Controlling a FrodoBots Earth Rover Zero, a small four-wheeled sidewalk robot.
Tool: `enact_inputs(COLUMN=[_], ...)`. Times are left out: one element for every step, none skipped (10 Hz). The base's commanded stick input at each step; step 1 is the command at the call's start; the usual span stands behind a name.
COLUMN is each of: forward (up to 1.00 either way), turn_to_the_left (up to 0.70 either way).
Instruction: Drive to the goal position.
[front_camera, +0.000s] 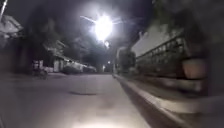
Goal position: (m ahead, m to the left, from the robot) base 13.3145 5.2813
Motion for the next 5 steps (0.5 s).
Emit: enact_inputs(forward=[0.5,0.5,0.5,0.5,0.5], turn_to_the_left=[0.0,0.0,0.0,0.0,0.0])
